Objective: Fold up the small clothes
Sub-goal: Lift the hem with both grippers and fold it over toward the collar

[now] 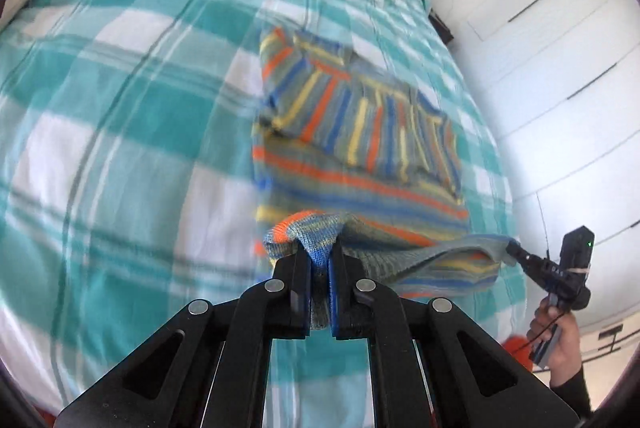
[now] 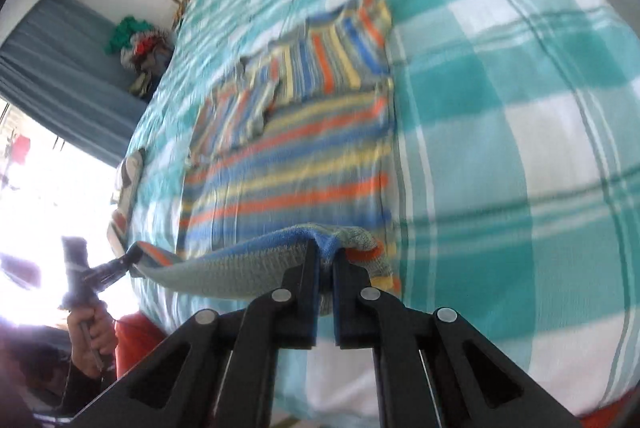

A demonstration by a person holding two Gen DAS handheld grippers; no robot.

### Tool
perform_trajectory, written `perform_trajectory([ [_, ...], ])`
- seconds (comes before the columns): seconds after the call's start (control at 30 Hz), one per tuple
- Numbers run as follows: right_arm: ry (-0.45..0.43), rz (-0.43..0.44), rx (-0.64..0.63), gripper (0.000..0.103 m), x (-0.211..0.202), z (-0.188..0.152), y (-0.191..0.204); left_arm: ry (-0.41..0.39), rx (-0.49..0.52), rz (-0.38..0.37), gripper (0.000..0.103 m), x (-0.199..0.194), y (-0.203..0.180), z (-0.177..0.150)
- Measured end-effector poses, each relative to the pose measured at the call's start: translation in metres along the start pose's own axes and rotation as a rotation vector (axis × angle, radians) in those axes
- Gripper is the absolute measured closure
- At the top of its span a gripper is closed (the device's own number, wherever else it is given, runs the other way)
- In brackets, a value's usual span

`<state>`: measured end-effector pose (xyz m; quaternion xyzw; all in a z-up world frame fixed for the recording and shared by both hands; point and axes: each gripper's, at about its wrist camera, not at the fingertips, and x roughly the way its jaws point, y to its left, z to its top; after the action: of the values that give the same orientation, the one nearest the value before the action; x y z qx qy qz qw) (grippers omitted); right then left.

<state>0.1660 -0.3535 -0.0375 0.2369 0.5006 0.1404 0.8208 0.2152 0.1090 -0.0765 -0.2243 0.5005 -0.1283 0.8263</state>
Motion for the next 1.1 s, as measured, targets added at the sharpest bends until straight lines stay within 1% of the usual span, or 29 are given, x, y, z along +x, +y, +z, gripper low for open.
perform_trajectory([
  [0.03,-0.041,-0.010,-0.009,0.098,0.008,0.021,0.002,-0.008,-0.001,0.008,0.099,0.010,-0.002,0.022],
  [0.1,-0.095,-0.040,-0.017,0.098,0.028,0.064,0.006,-0.021,0.011,0.037,0.099,0.034,-0.008,0.065],
  [0.17,-0.111,-0.049,0.006,0.098,0.055,0.103,0.008,-0.024,0.013,0.065,0.099,0.057,-0.010,0.101],
  [0.23,-0.113,-0.061,0.025,0.098,0.080,0.137,0.005,-0.010,-0.010,0.077,0.099,0.079,-0.006,0.129],
  [0.3,-0.095,-0.063,0.056,0.098,0.104,0.164,0.000,0.012,-0.031,0.080,0.099,0.103,-0.002,0.152],
  [0.33,-0.085,-0.061,0.080,0.098,0.117,0.175,-0.005,0.024,-0.036,0.086,0.099,0.112,-0.002,0.156],
  [0.47,-0.031,-0.046,0.147,0.098,0.157,0.197,-0.031,0.068,-0.026,0.122,0.098,0.144,0.003,0.176],
  [0.53,-0.004,-0.002,0.189,0.097,0.173,0.205,-0.043,0.063,-0.050,0.133,0.090,0.153,0.011,0.188],
  [0.57,0.002,0.039,0.216,0.096,0.179,0.209,-0.050,0.048,-0.081,0.145,0.083,0.155,0.016,0.195],
  [0.6,-0.019,0.081,0.252,0.094,0.181,0.214,-0.058,0.019,-0.123,0.150,0.067,0.152,0.024,0.204],
  [0.63,-0.057,0.118,0.287,0.091,0.177,0.218,-0.064,-0.030,-0.167,0.133,0.057,0.143,0.031,0.210],
  [0.67,-0.113,0.145,0.316,0.082,0.168,0.221,-0.070,-0.090,-0.205,0.119,0.044,0.131,0.038,0.215],
  [0.7,-0.180,0.158,0.329,0.075,0.157,0.224,-0.074,-0.140,-0.229,0.112,0.041,0.119,0.043,0.218],
  [0.73,-0.227,0.157,0.324,0.072,0.146,0.226,-0.075,-0.169,-0.235,0.105,0.041,0.110,0.045,0.220],
  [0.77,-0.243,0.150,0.301,0.072,0.138,0.226,-0.073,-0.182,-0.221,0.099,0.041,0.102,0.045,0.219],
  [0.83,-0.215,0.120,0.212,0.072,0.129,0.226,-0.061,-0.184,-0.157,0.112,0.041,0.089,0.040,0.208],
  [0.87,-0.187,0.104,0.151,0.072,0.128,0.224,-0.052,-0.175,-0.113,0.105,0.041,0.084,0.035,0.198],
  [0.93,-0.099,0.092,0.026,0.072,0.132,0.215,-0.029,-0.112,-0.012,0.055,0.041,0.085,0.022,0.176],
  [0.97,-0.041,0.083,-0.030,0.072,0.140,0.209,-0.017,-0.061,0.048,0.023,0.040,0.090,0.015,0.164],
  [1.0,0.017,0.076,-0.081,0.072,0.150,0.202,-0.008,0.017,0.114,0.002,0.037,0.101,0.006,0.152],
  [1.03,0.081,0.064,-0.133,0.073,0.163,0.199,0.004,0.106,0.178,-0.003,0.037,0.118,-0.004,0.142],
  [1.07,0.150,0.034,-0.185,0.073,0.181,0.197,0.015,0.182,0.236,0.015,0.037,0.135,-0.012,0.132],
  [1.1,0.202,-0.012,-0.229,0.073,0.199,0.196,0.024,0.227,0.282,0.067,0.038,0.153,-0.018,0.128],
])
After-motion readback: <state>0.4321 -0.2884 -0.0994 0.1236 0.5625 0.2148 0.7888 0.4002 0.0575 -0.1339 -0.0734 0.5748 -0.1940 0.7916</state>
